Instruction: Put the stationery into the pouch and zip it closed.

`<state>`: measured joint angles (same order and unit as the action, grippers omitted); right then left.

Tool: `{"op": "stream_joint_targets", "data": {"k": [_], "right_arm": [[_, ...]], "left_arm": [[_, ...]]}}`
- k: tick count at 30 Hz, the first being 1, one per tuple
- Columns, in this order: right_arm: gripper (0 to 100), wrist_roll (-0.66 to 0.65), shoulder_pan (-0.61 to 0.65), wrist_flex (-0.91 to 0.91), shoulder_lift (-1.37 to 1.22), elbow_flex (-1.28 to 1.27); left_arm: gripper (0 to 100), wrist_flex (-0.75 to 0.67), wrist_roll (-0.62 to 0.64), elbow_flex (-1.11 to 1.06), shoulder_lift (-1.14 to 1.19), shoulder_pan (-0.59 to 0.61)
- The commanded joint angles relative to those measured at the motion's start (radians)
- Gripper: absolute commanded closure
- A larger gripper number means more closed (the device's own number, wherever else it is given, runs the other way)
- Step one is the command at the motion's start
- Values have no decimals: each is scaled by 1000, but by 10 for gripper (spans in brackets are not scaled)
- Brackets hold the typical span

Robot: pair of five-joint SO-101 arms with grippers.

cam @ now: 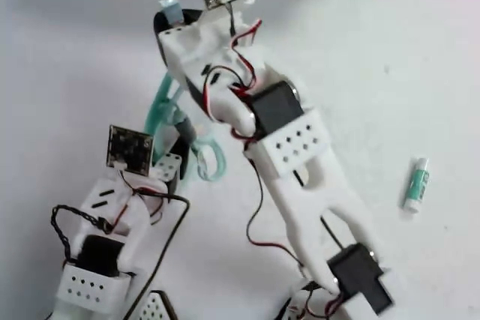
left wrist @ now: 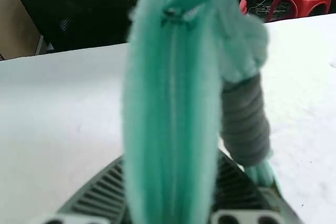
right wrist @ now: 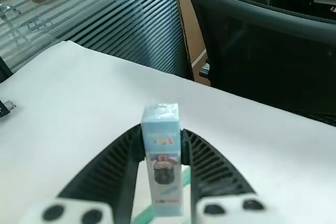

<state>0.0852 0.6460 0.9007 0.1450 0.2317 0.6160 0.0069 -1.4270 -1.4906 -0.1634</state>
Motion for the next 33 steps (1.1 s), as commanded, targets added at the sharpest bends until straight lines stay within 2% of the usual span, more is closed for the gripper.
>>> {"op": "stream_joint_targets", "data": {"k": [1,15,25,27,31,33], "right_arm": [[981,8,5,-16,59,-78],[981,6,-88,-269,85,-285],[976,6,-88,-245,191,-370],[936,-6,-76,-208,200,-368],[741,-100,2,-101,260,-334],[735,-143,42,-62,300,-319]], "left_arm": [[863,0,5,35,-15,8],[863,0,5,35,-15,8],[863,-2,5,35,-15,8],[863,-2,5,35,-15,8],[863,-2,5,35,-15,8],[863,-2,5,35,-15,8]]}}
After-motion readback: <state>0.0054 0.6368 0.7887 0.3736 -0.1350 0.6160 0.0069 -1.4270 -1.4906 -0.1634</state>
